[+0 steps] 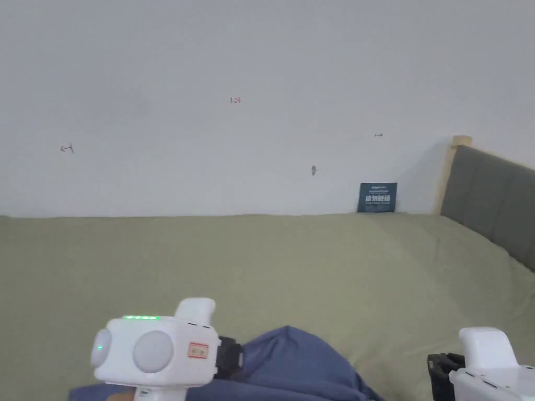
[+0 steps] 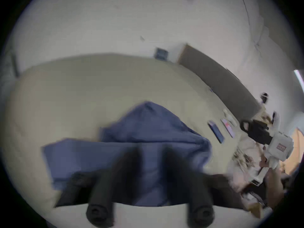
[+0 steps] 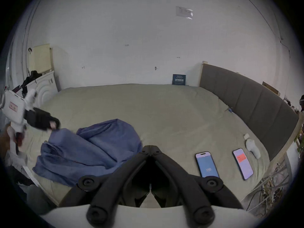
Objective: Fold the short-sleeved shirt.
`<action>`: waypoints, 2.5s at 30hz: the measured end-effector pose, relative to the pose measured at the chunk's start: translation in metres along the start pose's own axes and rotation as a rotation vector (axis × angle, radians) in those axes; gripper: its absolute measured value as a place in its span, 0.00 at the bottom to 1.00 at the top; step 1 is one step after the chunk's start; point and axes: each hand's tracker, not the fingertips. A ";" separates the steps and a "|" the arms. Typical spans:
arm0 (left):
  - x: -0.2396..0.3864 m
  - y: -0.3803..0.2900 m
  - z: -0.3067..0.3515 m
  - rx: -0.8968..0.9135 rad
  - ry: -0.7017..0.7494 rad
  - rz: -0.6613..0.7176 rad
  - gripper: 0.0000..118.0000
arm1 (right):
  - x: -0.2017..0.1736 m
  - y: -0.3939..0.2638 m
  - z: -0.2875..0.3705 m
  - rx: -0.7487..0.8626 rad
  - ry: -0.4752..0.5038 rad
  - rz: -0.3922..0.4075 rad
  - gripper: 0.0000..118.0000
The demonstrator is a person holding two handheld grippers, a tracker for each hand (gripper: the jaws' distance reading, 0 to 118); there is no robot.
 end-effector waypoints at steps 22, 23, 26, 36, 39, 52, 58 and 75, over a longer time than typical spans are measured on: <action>-0.205 -0.014 -0.004 -0.248 0.242 0.322 0.97 | -0.025 -0.007 -0.043 -0.085 0.095 0.051 0.00; -0.193 -0.007 -0.007 -0.245 0.260 0.321 0.96 | -0.021 -0.008 -0.043 -0.078 0.113 0.049 0.00; -0.205 0.009 -0.042 -0.251 0.316 0.309 0.96 | -0.021 -0.008 -0.041 -0.094 0.115 0.060 0.00; -0.213 -0.010 -0.100 -0.428 0.389 0.209 0.62 | -0.014 -0.010 -0.064 -0.168 0.145 0.005 0.02; -0.180 -0.016 -0.074 -0.404 0.438 0.157 0.32 | -0.009 -0.020 -0.074 -0.218 0.216 -0.078 0.32; -0.195 0.003 -0.039 -0.234 0.285 0.226 0.02 | -0.003 -0.051 -0.111 -0.397 0.291 -0.256 0.08; -0.191 0.018 -0.006 -0.087 0.231 0.231 0.02 | -0.018 -0.039 -0.107 -0.252 0.276 -0.122 0.08; -0.176 0.147 0.133 0.271 0.236 0.148 0.02 | -0.021 0.171 -0.107 0.134 0.301 -0.003 0.08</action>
